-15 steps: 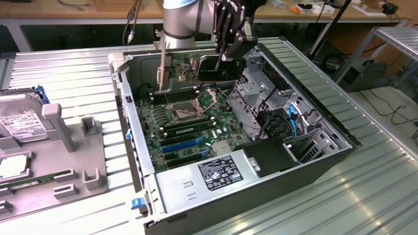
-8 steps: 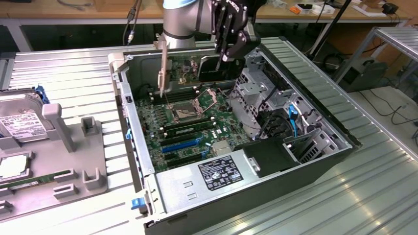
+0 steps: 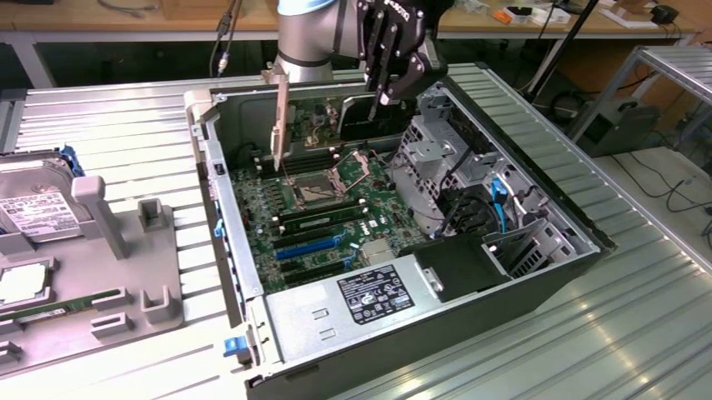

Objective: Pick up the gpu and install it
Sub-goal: 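Insert the gpu into the slot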

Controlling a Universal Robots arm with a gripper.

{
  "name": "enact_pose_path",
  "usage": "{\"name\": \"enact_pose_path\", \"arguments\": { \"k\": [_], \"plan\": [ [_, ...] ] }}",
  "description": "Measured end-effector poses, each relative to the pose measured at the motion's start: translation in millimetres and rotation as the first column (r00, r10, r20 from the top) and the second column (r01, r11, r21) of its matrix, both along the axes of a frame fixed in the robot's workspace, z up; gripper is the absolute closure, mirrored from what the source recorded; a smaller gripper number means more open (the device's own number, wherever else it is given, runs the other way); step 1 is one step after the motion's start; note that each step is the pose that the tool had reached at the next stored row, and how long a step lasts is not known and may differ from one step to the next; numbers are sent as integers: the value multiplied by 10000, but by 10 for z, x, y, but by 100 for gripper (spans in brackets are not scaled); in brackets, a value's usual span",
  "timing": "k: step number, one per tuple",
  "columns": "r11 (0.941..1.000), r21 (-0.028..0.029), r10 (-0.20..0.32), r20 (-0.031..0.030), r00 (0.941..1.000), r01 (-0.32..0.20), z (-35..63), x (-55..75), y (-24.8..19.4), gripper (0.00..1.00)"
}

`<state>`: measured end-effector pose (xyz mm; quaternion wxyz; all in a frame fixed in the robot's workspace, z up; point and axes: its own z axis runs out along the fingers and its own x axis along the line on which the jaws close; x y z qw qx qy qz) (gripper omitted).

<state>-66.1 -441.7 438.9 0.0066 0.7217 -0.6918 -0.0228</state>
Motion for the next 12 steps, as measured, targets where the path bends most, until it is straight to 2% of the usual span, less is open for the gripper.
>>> {"name": "enact_pose_path", "arguments": {
  "k": [12],
  "plan": [
    [10000,0,1,2,10000,-1,-31,0,0,73]
  ]
}}
